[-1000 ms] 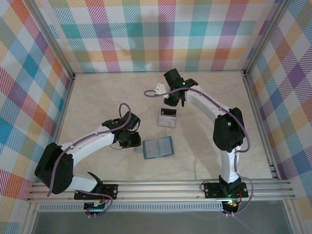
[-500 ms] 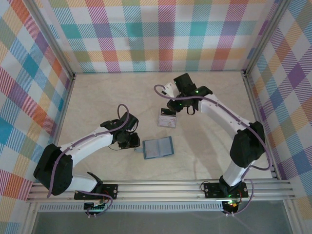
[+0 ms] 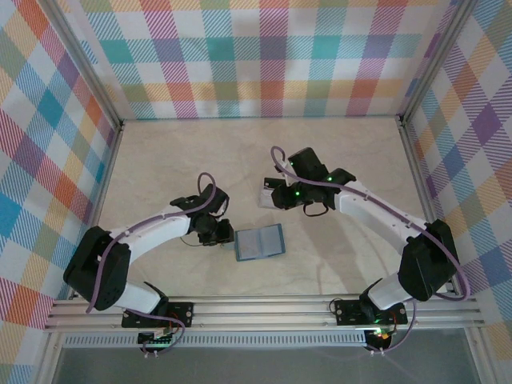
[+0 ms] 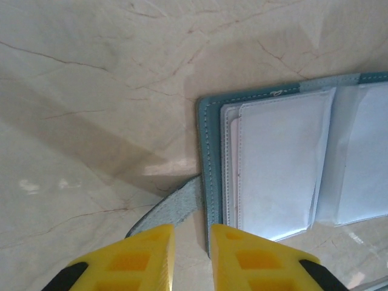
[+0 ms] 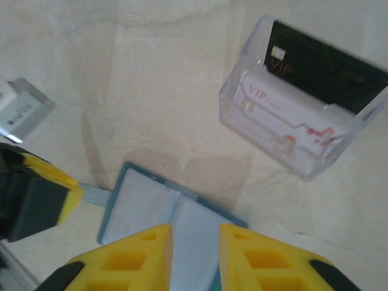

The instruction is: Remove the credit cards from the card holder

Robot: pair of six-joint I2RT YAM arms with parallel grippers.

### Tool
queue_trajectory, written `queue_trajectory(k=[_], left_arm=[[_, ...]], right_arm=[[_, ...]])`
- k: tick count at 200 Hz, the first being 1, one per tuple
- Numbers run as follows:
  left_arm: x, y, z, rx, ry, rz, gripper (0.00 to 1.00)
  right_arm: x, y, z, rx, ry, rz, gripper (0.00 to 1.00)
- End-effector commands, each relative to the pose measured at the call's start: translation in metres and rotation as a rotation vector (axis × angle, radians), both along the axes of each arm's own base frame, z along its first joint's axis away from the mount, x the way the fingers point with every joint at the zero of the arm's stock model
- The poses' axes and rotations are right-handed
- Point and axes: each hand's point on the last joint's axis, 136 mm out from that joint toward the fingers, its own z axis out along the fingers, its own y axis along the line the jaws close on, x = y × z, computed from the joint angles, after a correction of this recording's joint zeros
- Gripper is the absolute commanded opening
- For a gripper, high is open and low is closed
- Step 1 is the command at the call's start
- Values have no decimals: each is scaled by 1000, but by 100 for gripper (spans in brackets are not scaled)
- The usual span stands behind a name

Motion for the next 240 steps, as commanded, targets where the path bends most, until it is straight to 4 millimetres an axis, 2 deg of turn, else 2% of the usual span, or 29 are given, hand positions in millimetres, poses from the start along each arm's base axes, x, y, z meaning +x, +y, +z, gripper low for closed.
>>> queue_trajectory(k=[1, 54, 96, 139, 186, 240], left_arm=[[-1, -10, -2, -53, 27, -34, 20], [-6, -2, -19, 5, 71, -28, 16], [-6, 4, -28, 40, 67, -32, 15], [-8, 6, -36, 50, 75, -30, 15], [-10, 6, -42, 47, 84, -32, 14], [-16, 6, -43, 33, 99, -35, 13]], right_arm=[[-15, 15, -2, 131, 142, -67, 25], [-43, 32, -44, 128, 382, -78, 19], [-65, 57, -75, 86, 495, -39, 18], [-77, 79, -89, 82, 545, -17, 20], [-79, 89, -105, 50, 576, -31, 19], [-80, 111, -111, 93, 605, -26, 20]])
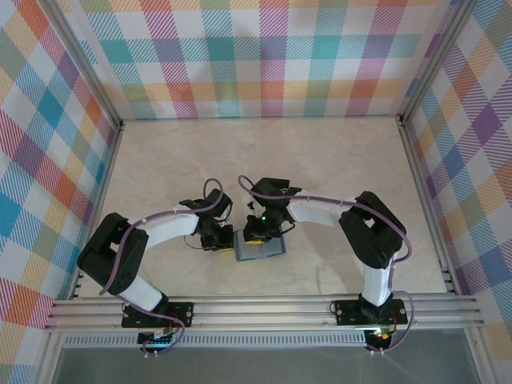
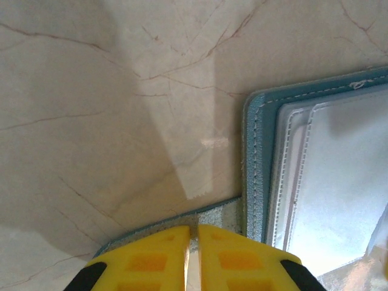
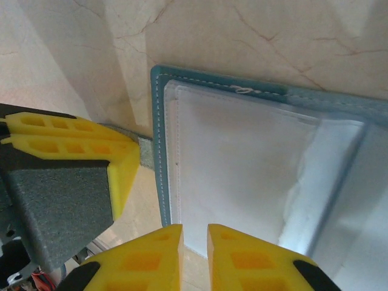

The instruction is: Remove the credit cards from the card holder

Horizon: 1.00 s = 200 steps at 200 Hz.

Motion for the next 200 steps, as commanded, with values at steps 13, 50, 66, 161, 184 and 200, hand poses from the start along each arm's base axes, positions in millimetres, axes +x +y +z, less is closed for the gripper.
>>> queue_trajectory(k=[13, 50, 66, 161, 184, 200], left_arm=[[-9, 7, -7, 8, 20, -6, 13], [-9, 7, -5, 3, 16, -5, 13], [-10, 8, -5, 5, 16, -4, 13], [-7, 6, 1, -4, 3, 4, 13], [-6, 4, 3, -12, -1, 6, 13], [-5, 4, 3, -11, -1, 6, 13]], right_arm=[[0, 25, 5, 79, 34, -7, 20], [-4, 35, -4, 103, 65, -5, 19], [-5, 34, -9, 88, 70, -9, 19], [-8, -12, -23, -195, -1, -34, 32], [-6, -17, -14, -229, -40, -31, 34], [-4, -22, -10, -271, -66, -26, 36]])
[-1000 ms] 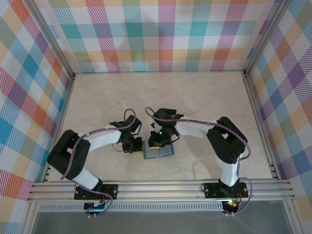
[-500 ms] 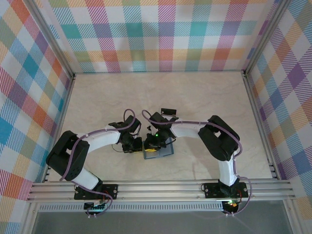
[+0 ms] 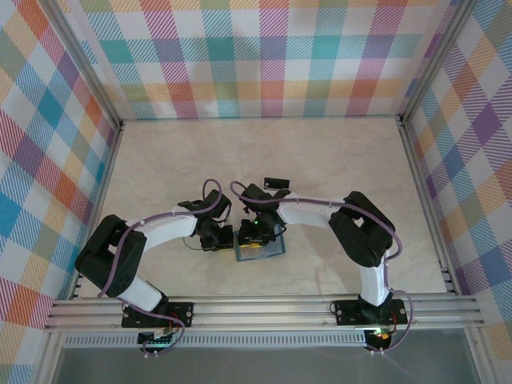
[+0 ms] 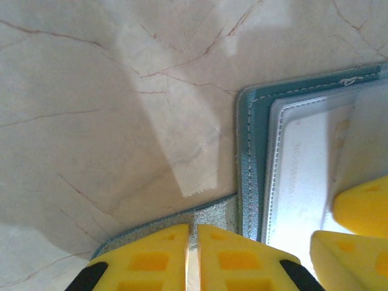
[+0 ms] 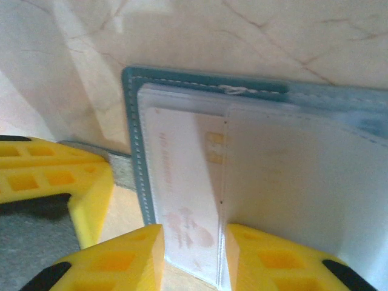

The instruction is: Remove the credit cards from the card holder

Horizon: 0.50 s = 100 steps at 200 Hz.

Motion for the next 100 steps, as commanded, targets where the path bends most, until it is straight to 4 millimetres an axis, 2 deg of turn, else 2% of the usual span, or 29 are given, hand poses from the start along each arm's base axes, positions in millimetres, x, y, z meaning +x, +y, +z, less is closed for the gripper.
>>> queue_trajectory(k=[1, 100], left_arm=[[-4, 3, 1, 0, 15, 5, 13], [-5, 6, 2, 10, 12, 7, 13]], right_arm=[[-1, -24, 6, -136, -45, 13, 36], [9, -57, 17, -366, -154, 46, 50]])
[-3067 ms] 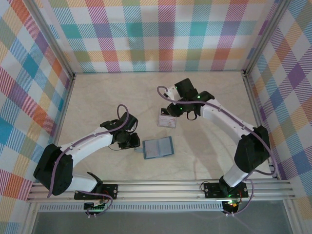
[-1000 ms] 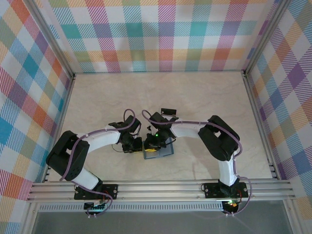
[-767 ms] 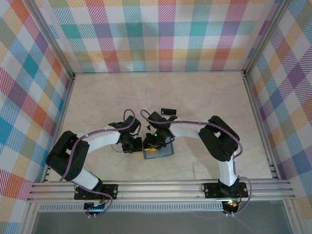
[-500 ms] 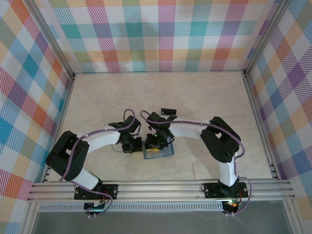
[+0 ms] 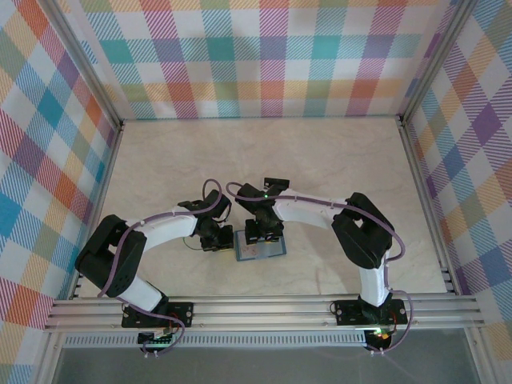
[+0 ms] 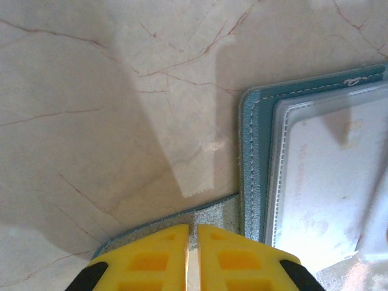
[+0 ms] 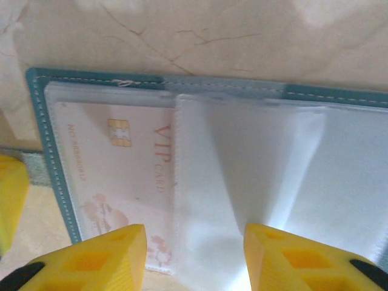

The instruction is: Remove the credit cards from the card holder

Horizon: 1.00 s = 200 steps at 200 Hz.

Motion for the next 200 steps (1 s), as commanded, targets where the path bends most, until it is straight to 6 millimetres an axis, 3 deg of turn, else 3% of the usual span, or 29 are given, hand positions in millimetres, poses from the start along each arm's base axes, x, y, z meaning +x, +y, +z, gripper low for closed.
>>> queue_trajectory(k=[1, 107, 200], left_arm=[[-5, 6, 2, 10, 13, 7, 13], [-2, 5, 8, 11, 5, -1, 13], [4, -10, 26, -10, -24, -36, 13]], right_arm=[[1, -19, 8, -95, -33, 19, 50], [4, -48, 15, -168, -79, -6, 52], [-5, -75, -16, -248, -35, -23, 51]])
